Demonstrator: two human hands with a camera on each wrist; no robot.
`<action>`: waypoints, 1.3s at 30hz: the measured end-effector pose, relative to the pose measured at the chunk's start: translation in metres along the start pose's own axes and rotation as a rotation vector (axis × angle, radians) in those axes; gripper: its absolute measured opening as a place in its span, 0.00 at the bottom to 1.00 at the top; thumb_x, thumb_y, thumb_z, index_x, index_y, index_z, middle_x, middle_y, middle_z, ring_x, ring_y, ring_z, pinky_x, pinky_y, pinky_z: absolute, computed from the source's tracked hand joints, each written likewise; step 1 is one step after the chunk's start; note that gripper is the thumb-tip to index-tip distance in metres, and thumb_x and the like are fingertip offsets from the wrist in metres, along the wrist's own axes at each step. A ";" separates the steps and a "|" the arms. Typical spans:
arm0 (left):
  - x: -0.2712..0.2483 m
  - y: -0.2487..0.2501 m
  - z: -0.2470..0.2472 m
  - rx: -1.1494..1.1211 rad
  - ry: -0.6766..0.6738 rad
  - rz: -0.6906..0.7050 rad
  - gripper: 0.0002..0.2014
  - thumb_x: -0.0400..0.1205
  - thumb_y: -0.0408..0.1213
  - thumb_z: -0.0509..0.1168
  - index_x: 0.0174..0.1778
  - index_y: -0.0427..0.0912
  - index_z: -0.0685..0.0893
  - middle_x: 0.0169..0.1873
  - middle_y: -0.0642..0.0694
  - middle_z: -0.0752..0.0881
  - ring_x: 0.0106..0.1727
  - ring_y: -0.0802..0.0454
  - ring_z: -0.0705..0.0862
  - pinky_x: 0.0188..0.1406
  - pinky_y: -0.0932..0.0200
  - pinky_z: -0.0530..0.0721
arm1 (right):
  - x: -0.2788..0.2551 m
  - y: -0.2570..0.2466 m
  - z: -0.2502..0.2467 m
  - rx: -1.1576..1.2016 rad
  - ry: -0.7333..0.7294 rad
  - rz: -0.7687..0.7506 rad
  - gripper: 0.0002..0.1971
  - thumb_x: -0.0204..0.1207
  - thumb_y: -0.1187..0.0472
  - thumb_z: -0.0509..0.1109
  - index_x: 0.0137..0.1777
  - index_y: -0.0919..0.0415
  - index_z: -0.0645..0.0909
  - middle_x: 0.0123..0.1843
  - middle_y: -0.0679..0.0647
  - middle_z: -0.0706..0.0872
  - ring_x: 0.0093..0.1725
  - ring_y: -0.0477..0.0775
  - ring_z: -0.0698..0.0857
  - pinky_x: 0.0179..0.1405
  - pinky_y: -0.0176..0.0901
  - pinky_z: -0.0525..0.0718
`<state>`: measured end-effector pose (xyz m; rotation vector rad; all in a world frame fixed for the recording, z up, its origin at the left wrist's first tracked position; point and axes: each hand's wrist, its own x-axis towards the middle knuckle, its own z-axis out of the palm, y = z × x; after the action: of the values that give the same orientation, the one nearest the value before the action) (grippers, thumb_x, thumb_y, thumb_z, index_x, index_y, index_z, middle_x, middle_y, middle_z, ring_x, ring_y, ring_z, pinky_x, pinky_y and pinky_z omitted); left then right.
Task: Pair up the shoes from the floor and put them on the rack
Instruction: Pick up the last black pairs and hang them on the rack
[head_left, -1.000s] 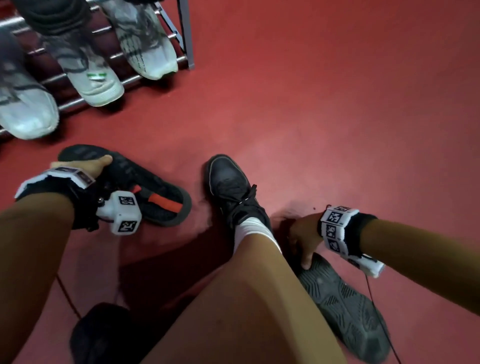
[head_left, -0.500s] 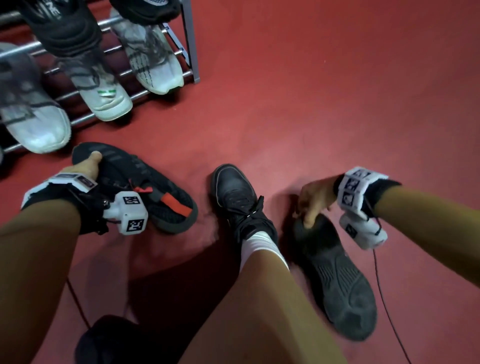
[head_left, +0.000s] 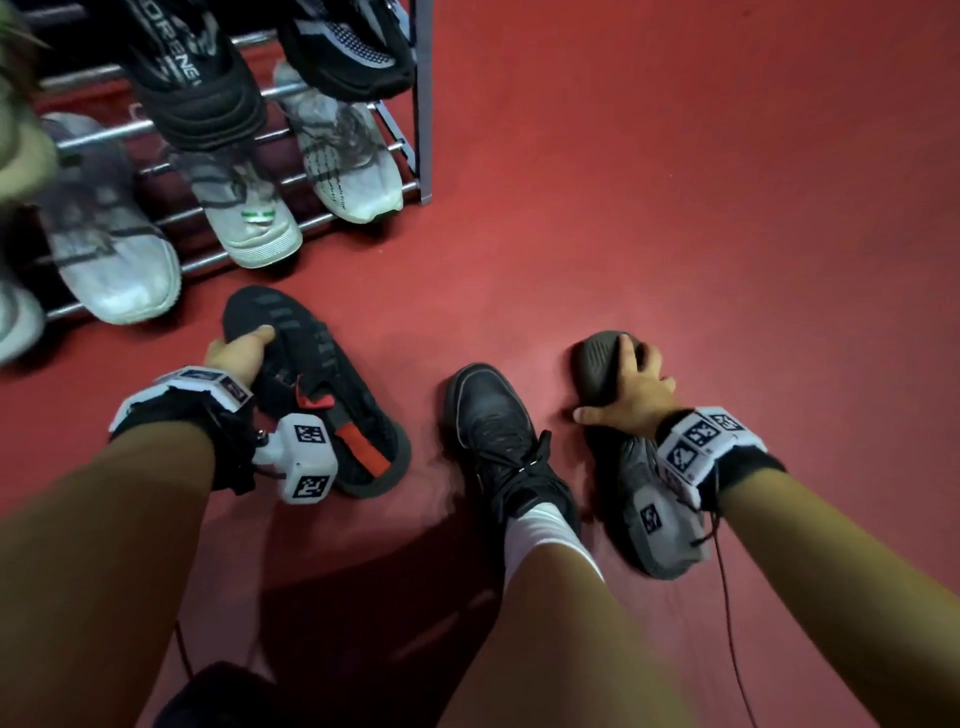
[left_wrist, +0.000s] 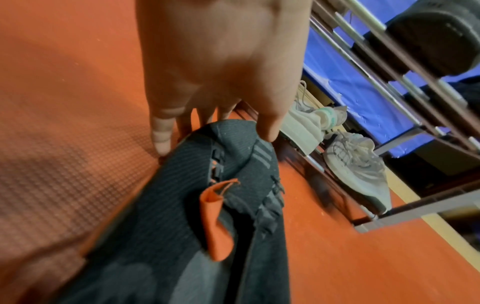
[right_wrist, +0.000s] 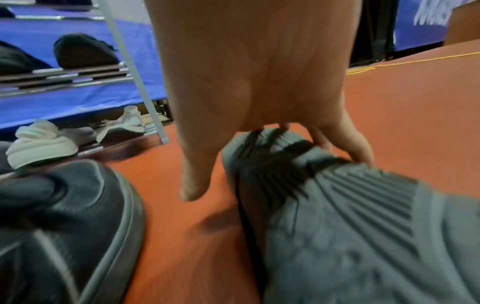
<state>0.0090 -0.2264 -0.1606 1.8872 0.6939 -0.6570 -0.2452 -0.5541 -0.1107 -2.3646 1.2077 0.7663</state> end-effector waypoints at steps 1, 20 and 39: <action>-0.009 0.000 0.002 0.003 -0.010 0.017 0.33 0.71 0.52 0.70 0.71 0.42 0.74 0.63 0.40 0.82 0.61 0.36 0.83 0.62 0.40 0.79 | -0.001 -0.001 0.007 -0.010 0.025 -0.008 0.60 0.64 0.43 0.79 0.84 0.52 0.38 0.84 0.60 0.42 0.77 0.75 0.59 0.75 0.61 0.66; -0.006 -0.010 0.002 -0.172 -0.085 0.071 0.28 0.76 0.35 0.67 0.74 0.46 0.71 0.64 0.36 0.82 0.54 0.40 0.83 0.53 0.45 0.81 | 0.048 -0.115 -0.071 0.377 0.074 -0.464 0.50 0.67 0.56 0.79 0.83 0.47 0.51 0.75 0.63 0.62 0.74 0.60 0.69 0.73 0.41 0.66; -0.003 -0.011 0.010 0.002 0.137 0.144 0.33 0.65 0.41 0.71 0.68 0.44 0.75 0.61 0.39 0.84 0.59 0.39 0.85 0.62 0.41 0.82 | 0.066 -0.039 -0.050 0.670 -0.112 -0.165 0.49 0.61 0.56 0.78 0.82 0.44 0.58 0.60 0.52 0.83 0.53 0.54 0.83 0.50 0.45 0.80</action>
<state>-0.0017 -0.2321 -0.1688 1.9768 0.6360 -0.4403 -0.1664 -0.6009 -0.1095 -1.8100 1.0028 0.3527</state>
